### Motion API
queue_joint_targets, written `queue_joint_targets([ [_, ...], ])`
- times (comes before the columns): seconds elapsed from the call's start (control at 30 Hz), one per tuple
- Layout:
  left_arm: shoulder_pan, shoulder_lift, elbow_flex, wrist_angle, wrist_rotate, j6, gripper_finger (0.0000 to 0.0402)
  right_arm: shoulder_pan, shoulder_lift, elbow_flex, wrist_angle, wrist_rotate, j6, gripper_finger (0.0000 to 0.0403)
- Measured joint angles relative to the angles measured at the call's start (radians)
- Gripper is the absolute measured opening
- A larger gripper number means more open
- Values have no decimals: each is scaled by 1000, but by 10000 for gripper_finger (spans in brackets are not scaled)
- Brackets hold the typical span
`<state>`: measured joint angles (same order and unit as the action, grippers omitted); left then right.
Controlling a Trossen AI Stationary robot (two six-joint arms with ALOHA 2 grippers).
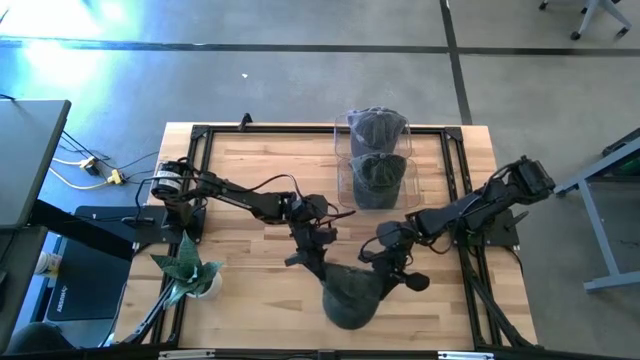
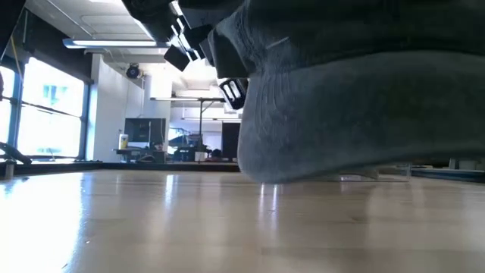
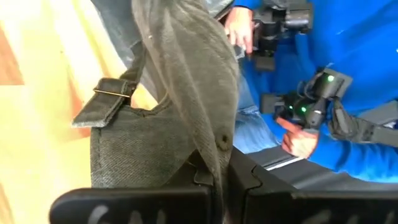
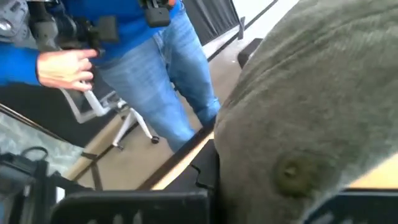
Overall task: Pick & Place hat
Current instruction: Put the black cap into the bottom transparent bin
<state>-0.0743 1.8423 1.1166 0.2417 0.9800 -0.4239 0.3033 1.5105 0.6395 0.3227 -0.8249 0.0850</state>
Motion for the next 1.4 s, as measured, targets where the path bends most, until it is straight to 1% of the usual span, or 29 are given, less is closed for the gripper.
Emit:
queue_joint_targets([
  [0.07,-9,0,-1,1,-20,4,12,-14,3,-1,-11,12,-37,5],
  [0.13,-13,9,-2,28,-22,23,34,-23,13,-1,-18,50,-77,9],
  [0.27,-13,29,-3,58,-75,2,108,-29,45,-2,-11,135,-122,16],
  [0.37,-11,31,-2,77,-143,1,167,-30,62,-2,-11,184,-133,7],
  [0.43,-11,44,-2,84,-185,-8,200,-30,63,-2,-9,211,-135,4],
  [0.5,-11,45,-3,108,-192,-8,223,-30,62,-1,-5,238,-132,8],
  [0.6,-23,40,0,115,-219,-2,233,-33,61,-1,-5,248,-113,15],
  [0.67,-25,42,-1,95,-231,1,227,-38,60,-1,-5,245,-82,14],
  [0.73,-26,42,-1,95,-233,1,206,-44,55,-1,-4,241,-51,7],
  [0.8,-25,42,-1,99,-226,8,173,-50,54,-1,0,236,-24,4],
  [0.87,-23,42,-1,96,-194,17,128,-54,51,-1,0,207,5,7],
  [0.9,-23,42,-1,96,-171,24,101,-56,49,-1,3,178,18,10],
  [0.97,-24,42,-1,98,-117,29,45,-55,49,-1,5,86,53,14],
  [1.0,-24,42,-1,102,-96,28,23,-55,49,-1,5,30,85,14],
  [1.03,-24,42,-1,107,-89,28,13,-52,49,-1,7,-17,124,14],
  [1.07,-24,42,-1,110,-88,28,12,-47,49,0,10,-36,163,14],
  [1.13,-25,42,-1,109,-104,34,20,-39,49,1,15,-34,215,15],
  [1.2,-24,42,-1,114,-106,36,19,-39,49,1,24,-47,255,25],
  [1.3,-24,42,-1,118,-106,35,5,-53,49,1,26,-54,302,60],
  [1.4,-24,42,-1,122,-107,34,7,-77,49,1,46,-66,358,110],
])
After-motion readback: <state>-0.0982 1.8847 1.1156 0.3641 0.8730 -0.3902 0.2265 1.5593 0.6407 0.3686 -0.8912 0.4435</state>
